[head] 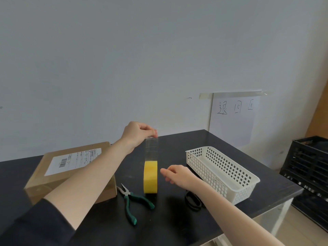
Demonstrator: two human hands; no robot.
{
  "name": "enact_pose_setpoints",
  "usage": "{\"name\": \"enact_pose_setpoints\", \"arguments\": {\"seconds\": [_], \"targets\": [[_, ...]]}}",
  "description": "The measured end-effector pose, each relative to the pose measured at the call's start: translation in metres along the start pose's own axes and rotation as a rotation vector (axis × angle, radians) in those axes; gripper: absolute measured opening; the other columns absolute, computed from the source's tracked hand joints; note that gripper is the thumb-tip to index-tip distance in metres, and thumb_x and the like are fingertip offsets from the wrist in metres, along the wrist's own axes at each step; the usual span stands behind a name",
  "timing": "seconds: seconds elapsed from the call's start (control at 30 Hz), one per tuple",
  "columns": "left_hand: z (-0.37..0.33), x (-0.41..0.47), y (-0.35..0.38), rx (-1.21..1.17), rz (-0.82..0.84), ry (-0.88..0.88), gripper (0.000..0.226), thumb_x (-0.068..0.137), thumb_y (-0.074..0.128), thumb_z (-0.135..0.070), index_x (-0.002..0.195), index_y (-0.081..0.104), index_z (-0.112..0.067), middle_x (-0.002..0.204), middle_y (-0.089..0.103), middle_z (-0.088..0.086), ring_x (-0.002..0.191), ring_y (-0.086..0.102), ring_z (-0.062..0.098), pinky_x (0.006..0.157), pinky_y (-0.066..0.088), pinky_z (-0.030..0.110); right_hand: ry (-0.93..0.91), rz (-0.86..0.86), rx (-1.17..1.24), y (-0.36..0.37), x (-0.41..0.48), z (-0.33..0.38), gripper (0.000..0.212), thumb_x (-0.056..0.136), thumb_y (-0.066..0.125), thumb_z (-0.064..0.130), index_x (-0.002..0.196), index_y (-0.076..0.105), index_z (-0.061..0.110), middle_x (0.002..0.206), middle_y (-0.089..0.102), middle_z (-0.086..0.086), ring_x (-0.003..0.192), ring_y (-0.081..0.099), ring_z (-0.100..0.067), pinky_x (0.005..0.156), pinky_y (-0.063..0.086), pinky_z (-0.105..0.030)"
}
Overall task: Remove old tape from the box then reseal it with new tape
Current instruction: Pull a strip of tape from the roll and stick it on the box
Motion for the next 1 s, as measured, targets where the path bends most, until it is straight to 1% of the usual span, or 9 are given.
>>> {"name": "enact_pose_setpoints", "arguments": {"seconds": [0.1,0.2,0.33,0.47,0.63,0.77,0.87,0.93,1.0], "targets": [[0.000,-0.001,-0.001,0.003,-0.008,-0.006,0.007,0.075,0.076,-0.024,0.073,0.077,-0.017,0.089,0.073,-0.005,0.097,0.064,0.014,0.080,0.043,0.024,0.033,-0.162,-0.256,-0.017,-0.004,-0.009,0.044,0.099,0.043,0.047,0.090,0.063,0.010,0.088,0.067,-0.005,0.084,0.063,-0.023,0.077,0.053,-0.037],[-0.001,-0.003,-0.003,0.025,-0.017,-0.005,0.007,0.074,0.077,-0.025,0.071,0.077,-0.018,0.090,0.073,-0.005,0.098,0.061,0.013,0.080,0.042,0.025,0.118,-0.142,-0.505,-0.022,-0.008,-0.021,0.028,0.094,0.052,0.032,0.074,0.050,0.013,0.076,0.055,-0.002,0.078,0.057,-0.025,0.060,0.044,-0.029],[-0.008,-0.007,-0.004,0.073,-0.010,0.025,0.007,0.073,0.078,-0.023,0.072,0.077,-0.016,0.089,0.072,-0.007,0.095,0.060,0.010,0.081,0.043,0.026,0.260,-0.030,-0.684,-0.024,-0.019,-0.032,0.018,0.087,0.062,0.023,0.099,0.059,0.010,0.096,0.060,-0.005,0.085,0.059,-0.025,0.066,0.044,-0.030],[-0.012,-0.010,-0.004,0.111,0.002,0.053,0.006,0.074,0.077,-0.021,0.074,0.077,-0.015,0.090,0.073,-0.005,0.095,0.062,0.011,0.084,0.044,0.027,0.364,0.083,-0.709,-0.018,-0.025,-0.050,0.040,0.078,0.072,0.017,0.116,0.058,0.009,0.115,0.062,-0.007,0.103,0.065,-0.027,0.070,0.047,-0.032],[-0.014,-0.011,-0.006,0.145,-0.004,0.075,0.005,0.074,0.078,-0.022,0.072,0.077,-0.018,0.087,0.073,-0.006,0.092,0.063,0.010,0.085,0.047,0.028,0.358,0.050,-0.726,-0.019,-0.026,-0.054,0.041,0.079,0.070,0.007,0.115,0.051,0.008,0.118,0.059,-0.009,0.107,0.063,-0.029,0.070,0.046,-0.033],[-0.016,-0.012,-0.007,0.154,-0.009,0.085,0.004,0.073,0.078,-0.022,0.072,0.077,-0.018,0.085,0.074,-0.007,0.090,0.064,0.009,0.083,0.048,0.027,0.356,0.080,-0.725,-0.021,-0.026,-0.055,0.018,0.077,0.068,0.006,0.086,0.052,0.007,0.084,0.057,-0.007,0.076,0.059,-0.025,0.066,0.048,-0.030],[-0.016,-0.012,-0.008,0.159,-0.014,0.086,0.004,0.074,0.078,-0.021,0.071,0.077,-0.019,0.084,0.074,-0.007,0.089,0.064,0.008,0.083,0.048,0.026,0.367,0.098,-0.605,-0.027,-0.026,-0.058,0.024,0.075,0.064,0.007,0.061,0.045,0.009,0.053,0.049,-0.003,0.049,0.048,-0.018,0.055,0.045,-0.025],[-0.016,-0.012,-0.009,0.156,-0.017,0.090,0.004,0.074,0.077,-0.021,0.070,0.077,-0.019,0.083,0.074,-0.008,0.089,0.064,0.007,0.080,0.047,0.023,0.349,0.082,-0.461,-0.033,-0.025,-0.059,0.021,0.073,0.063,0.009,0.062,0.045,0.008,0.040,0.048,0.000,0.044,0.044,-0.018,0.046,0.037,-0.021],[-0.016,-0.012,-0.009,0.160,-0.023,0.099,0.004,0.074,0.077,-0.022,0.071,0.077,-0.019,0.083,0.074,-0.008,0.088,0.064,0.007,0.079,0.046,0.023,0.300,0.069,-0.310,-0.035,-0.024,-0.059,0.018,0.073,0.064,0.011,0.086,0.052,0.008,0.063,0.060,-0.005,0.057,0.051,-0.021,0.052,0.042,-0.026]]}}
Point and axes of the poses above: each hand's wrist, its own x-axis towards the middle knuckle, its own y-axis out of the palm, z = x × y, the point moved 6 cm from there along x, towards the middle knuckle
